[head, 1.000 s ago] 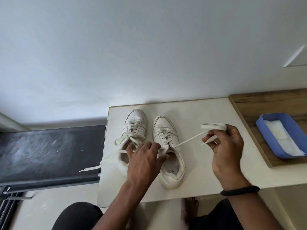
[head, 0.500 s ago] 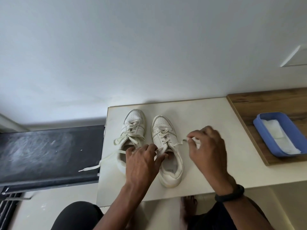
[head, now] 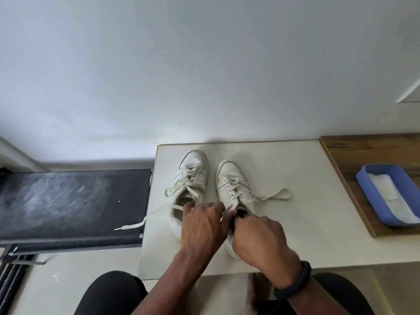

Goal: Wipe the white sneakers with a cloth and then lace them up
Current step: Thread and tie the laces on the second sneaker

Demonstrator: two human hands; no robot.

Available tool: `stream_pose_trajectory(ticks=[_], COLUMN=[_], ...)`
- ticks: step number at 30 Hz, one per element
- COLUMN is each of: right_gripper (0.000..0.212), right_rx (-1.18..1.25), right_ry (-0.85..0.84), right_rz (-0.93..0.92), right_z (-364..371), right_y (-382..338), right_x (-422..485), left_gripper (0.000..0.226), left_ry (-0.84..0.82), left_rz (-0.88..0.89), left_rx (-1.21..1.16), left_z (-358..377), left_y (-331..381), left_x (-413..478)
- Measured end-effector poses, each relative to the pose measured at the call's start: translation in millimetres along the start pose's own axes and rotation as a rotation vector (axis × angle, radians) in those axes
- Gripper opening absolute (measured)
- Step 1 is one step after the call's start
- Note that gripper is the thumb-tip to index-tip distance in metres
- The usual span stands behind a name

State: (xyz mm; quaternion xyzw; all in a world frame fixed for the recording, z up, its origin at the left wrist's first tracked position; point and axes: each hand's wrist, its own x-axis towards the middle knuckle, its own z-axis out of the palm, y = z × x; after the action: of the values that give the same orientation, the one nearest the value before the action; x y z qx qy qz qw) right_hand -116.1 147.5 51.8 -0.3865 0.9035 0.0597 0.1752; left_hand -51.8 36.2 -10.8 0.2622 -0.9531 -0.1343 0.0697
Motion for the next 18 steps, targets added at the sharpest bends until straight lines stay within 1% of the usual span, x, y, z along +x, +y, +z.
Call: stream_pose_trajectory(ticks=[4,7,10,12,14,16,18], right_gripper=[0.027,0.026,0.025,0.025,0.024,0.023,0.021], right_rx=[-0.155,-0.187,-0.205,-0.219,-0.210,-0.153,-0.055], right_ry=[-0.060,-0.092,-0.083,-0.078,-0.064,-0.028,0.046], right_rz=[0.003,0.000,-0.003,-0.016,-0.022,0.000,0.035], right_z=[-0.8,-3.6,-5.2,-5.4,-5.6,-3.8,-1.0], right_y=[-10.0,-13.0,-13.7,-14.0,-14.2,-13.7,-11.7], right_x=[12.3,14.0,18.7,21.9,22.6,21.2,18.9], left_gripper=[0.051,0.048,0.046,0.040,0.033,0.030,0.034], left_ry=[-0.002,0.021,0.018,0.022,0.024,0.026,0.037], left_rz=[0.000,0.002,-0.007,-0.006,-0.006,-0.011,-0.015], left_rx=[-0.026,-0.050,-0.048,-0.043,-0.035,-0.026,-0.010], left_z=[-1.6,-2.6,-1.1,-0.5,-0.9,-1.1,-1.2], left_y=[-0.8,-1.1,-1.6,-2.1,-2.1,-2.3,-2.3], left_x=[1.0,-1.0,-1.1,-1.0,-1.2,-1.2,-1.0])
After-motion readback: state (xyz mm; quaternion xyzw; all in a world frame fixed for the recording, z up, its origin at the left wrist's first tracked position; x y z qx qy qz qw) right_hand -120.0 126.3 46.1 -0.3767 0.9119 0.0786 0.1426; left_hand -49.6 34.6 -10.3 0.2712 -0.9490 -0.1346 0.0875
